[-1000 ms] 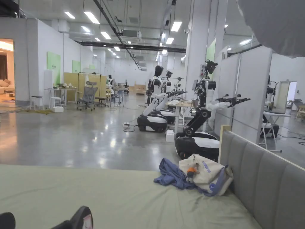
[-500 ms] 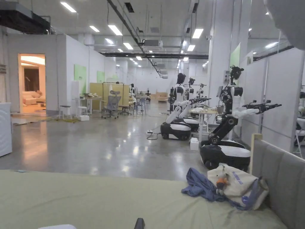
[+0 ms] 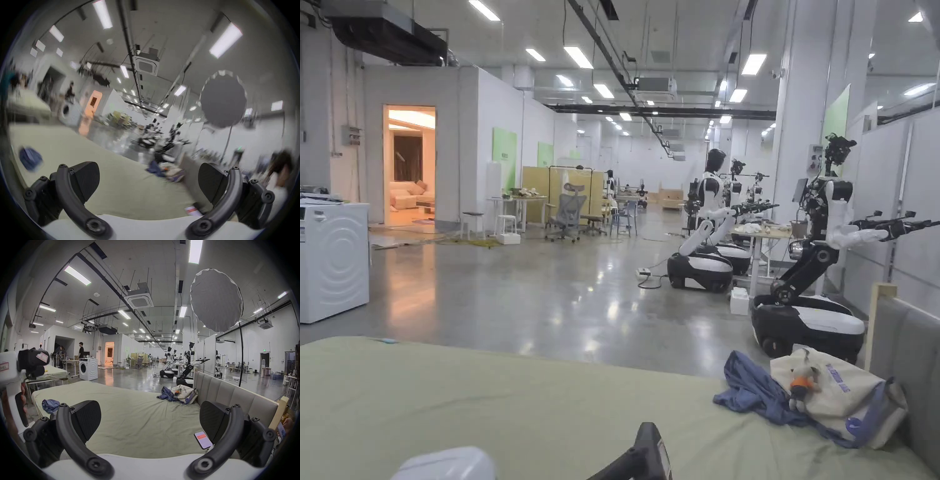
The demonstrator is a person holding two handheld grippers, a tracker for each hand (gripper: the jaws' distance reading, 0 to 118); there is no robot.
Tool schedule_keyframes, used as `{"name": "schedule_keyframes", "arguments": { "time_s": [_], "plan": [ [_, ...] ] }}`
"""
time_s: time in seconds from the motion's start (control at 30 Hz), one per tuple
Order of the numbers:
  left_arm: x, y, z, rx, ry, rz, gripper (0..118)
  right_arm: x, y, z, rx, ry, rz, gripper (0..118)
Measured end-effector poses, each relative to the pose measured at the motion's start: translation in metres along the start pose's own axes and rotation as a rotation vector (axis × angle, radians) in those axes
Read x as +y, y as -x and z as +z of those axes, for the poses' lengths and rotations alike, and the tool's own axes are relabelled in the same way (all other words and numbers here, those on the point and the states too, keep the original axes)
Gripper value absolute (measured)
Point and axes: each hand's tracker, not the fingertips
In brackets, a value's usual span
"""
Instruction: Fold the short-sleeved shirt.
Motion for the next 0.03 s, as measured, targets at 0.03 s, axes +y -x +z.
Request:
{"name": "schedule_keyframes", "arguments": {
  "time_s": [0.03],
  "plan": [
    [-0.0018,0.0008,0.0036,-0.013,0.032,0.133,118,0.0001,-0.0005,0.0001,-0.002,-0.002,-0.003,118]
  ]
}}
